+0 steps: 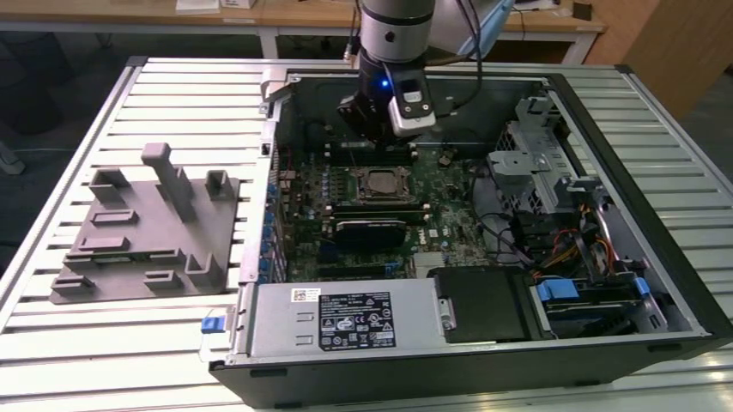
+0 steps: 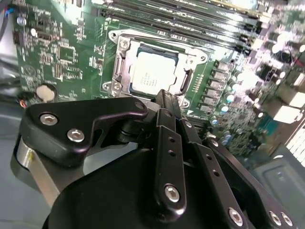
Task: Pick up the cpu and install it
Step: 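Install the first cpu locking lever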
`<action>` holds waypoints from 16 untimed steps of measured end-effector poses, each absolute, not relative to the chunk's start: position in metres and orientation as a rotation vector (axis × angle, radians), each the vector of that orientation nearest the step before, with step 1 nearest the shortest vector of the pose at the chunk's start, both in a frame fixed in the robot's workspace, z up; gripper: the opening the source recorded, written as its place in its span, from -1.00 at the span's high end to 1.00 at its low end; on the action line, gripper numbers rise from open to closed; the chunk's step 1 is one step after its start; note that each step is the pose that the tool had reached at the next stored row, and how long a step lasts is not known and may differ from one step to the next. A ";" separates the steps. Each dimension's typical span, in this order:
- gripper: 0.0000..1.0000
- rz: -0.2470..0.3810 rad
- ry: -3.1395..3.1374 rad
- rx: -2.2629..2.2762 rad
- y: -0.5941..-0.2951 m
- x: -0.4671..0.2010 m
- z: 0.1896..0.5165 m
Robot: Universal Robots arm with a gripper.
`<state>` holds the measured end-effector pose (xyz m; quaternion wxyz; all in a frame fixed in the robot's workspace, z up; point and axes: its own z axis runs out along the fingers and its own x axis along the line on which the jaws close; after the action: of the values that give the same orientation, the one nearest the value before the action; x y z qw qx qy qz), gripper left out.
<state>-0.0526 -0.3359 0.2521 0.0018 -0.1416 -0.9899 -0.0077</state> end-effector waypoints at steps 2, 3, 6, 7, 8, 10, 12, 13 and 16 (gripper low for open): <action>0.79 -0.024 -3.114 -0.387 -0.336 -0.053 0.252; 0.79 -0.024 -3.117 -0.359 -0.336 -0.053 0.252; 0.79 -0.024 -3.126 -0.267 -0.336 -0.053 0.252; 0.79 -0.024 -3.128 -0.239 -0.336 -0.053 0.251; 0.79 -0.024 -3.130 -0.211 -0.336 -0.053 0.251; 0.79 -0.024 -3.133 -0.153 -0.336 -0.053 0.251; 0.79 -0.023 -3.135 -0.096 -0.336 -0.053 0.251; 0.79 -0.023 -3.135 -0.069 -0.336 -0.053 0.251; 0.79 -0.023 -3.136 0.019 -0.336 -0.053 0.250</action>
<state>-0.0526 -0.3359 0.2504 0.0029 0.0060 -1.0000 -0.0074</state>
